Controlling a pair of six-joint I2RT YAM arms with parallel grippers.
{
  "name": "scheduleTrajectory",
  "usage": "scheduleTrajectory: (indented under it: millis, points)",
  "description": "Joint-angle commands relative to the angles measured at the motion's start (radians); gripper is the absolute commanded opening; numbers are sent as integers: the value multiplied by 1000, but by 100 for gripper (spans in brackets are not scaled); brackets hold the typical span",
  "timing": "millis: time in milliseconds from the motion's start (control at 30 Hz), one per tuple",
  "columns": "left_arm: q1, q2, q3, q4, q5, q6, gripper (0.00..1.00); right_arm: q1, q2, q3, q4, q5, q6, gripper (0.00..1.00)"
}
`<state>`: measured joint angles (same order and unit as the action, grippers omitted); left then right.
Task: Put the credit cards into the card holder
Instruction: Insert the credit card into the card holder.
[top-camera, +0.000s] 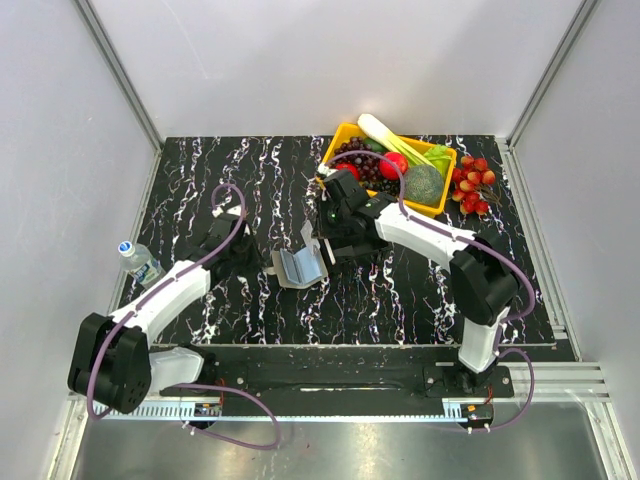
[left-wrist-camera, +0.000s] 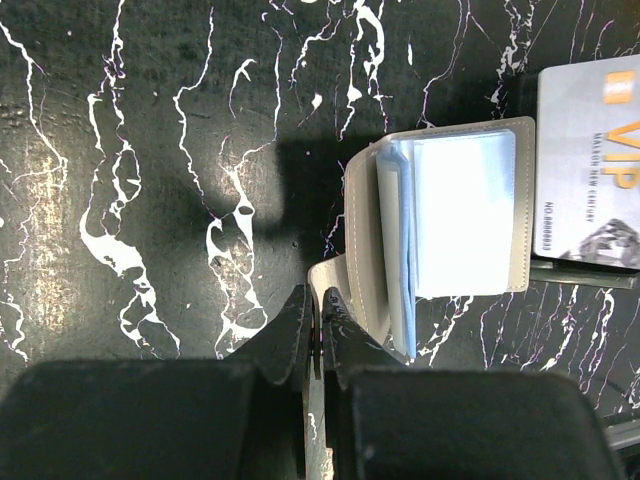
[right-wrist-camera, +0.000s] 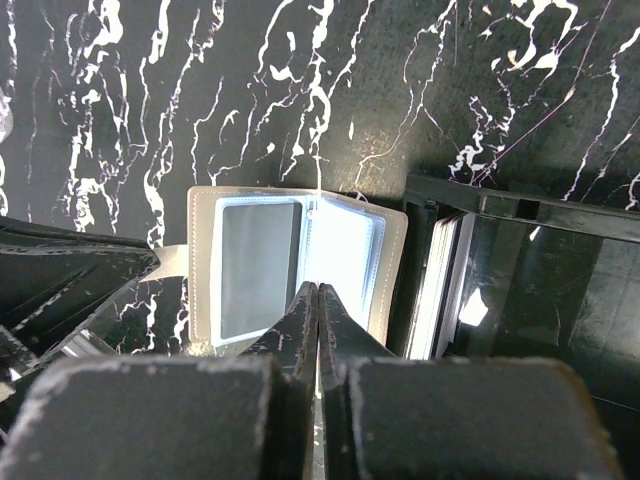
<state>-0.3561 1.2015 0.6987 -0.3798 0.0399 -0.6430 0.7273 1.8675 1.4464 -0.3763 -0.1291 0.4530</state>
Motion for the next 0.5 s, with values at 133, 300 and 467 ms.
scheduleTrajectory:
  millis: [133,300,467]
  points:
    - [-1,-28,56,15,57,26,0,-6,-99,-18,66,-26,7,0]
    - [-1,-50,71,3,32,25,0,-6,-85,-14,65,-49,10,0]
    - [-1,-13,42,-1,31,10,0,-6,-85,-14,62,-49,9,0]
